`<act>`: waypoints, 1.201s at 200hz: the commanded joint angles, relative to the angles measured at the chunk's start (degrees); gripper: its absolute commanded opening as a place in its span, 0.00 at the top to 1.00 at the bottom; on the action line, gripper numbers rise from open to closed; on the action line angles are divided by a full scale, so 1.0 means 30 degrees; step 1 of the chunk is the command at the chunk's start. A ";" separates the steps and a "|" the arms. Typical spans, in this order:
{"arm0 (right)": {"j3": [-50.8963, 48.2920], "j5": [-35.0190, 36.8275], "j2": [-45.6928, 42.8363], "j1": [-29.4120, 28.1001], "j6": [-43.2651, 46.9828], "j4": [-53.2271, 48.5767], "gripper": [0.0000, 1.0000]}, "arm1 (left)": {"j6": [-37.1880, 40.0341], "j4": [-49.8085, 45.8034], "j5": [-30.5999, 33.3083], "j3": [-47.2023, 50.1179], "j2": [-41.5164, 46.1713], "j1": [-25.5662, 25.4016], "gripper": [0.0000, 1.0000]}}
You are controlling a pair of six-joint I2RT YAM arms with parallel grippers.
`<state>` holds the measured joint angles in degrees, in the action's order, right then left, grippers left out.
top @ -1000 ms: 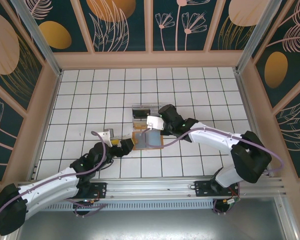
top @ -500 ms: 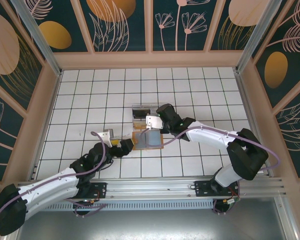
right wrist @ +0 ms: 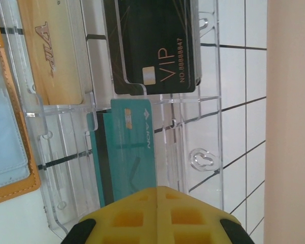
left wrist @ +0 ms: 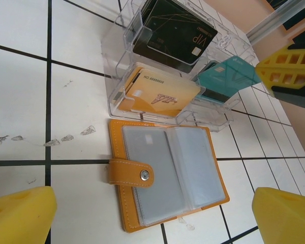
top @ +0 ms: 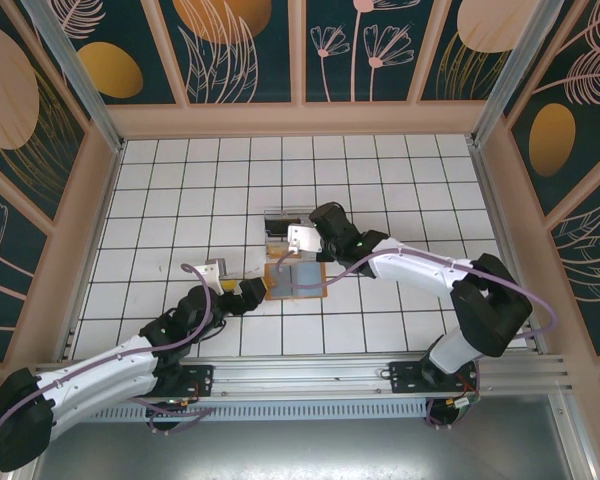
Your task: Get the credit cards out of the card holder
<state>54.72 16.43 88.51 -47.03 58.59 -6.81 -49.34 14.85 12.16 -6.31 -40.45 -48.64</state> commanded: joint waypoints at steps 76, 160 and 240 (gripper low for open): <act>-0.0376 0.0121 0.0140 0.0544 -0.0998 0.0174 1.00 | -0.0208 -0.0263 0.0421 0.0432 0.0562 -0.0001 0.01; 0.0764 -0.1228 -0.0888 0.1257 -0.4423 -0.0129 0.93 | -0.0237 -0.0439 0.0397 0.0543 0.0789 -0.0016 0.01; 0.0915 -0.7347 -0.1365 0.3048 -0.6465 -0.0764 0.60 | -0.0202 -0.0426 0.0367 0.0344 0.0415 -0.0010 0.02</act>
<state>54.98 0.05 81.95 -37.80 40.95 -6.90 -49.58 14.22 12.56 -5.52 -38.92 -48.64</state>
